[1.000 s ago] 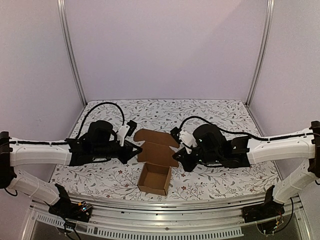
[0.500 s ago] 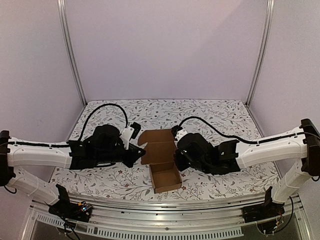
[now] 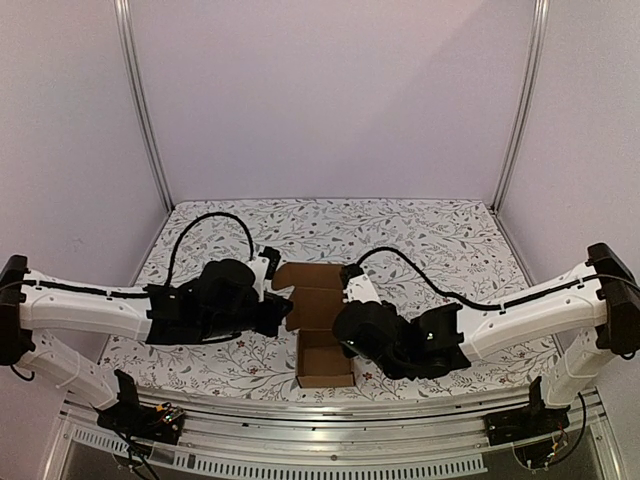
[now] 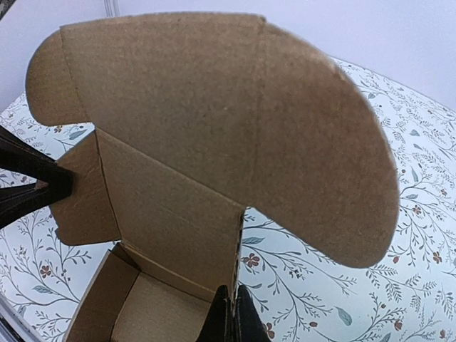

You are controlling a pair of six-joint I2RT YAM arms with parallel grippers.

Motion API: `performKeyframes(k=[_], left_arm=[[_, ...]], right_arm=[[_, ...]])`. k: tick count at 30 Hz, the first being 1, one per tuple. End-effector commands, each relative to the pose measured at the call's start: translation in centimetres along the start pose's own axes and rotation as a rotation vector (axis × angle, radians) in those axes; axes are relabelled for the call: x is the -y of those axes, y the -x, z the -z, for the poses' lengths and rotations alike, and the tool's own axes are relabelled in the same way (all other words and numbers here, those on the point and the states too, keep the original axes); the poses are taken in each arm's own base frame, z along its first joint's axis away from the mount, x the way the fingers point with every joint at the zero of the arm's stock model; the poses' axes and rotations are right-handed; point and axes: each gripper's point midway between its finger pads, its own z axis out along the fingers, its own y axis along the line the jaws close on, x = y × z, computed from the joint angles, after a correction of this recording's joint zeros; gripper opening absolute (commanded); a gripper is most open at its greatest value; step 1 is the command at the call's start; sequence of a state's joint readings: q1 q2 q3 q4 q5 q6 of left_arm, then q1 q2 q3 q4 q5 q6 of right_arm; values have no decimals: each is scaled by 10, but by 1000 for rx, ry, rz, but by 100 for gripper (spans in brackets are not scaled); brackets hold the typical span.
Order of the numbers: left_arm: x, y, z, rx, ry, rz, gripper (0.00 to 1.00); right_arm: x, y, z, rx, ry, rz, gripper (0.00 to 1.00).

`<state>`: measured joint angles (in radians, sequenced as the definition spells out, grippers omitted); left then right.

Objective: Fold the paper box

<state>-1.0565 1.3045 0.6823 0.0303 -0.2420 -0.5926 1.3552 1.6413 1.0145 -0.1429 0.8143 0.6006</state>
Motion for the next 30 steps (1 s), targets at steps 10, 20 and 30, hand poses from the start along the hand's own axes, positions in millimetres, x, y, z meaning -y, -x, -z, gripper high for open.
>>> performKeyframes(k=[10,20,30], left_arm=[[26,-21,5,-20,79,19,0],[37,-42,-2,-37,128,36,0],[55,-45,-7,-47,118,56,0]], right_arm=[[-3,-5,12,112,-102,-70,0],[-3,-27,10,90,-120,-74,0],[-4,-48,9,57,-121,-75,0]])
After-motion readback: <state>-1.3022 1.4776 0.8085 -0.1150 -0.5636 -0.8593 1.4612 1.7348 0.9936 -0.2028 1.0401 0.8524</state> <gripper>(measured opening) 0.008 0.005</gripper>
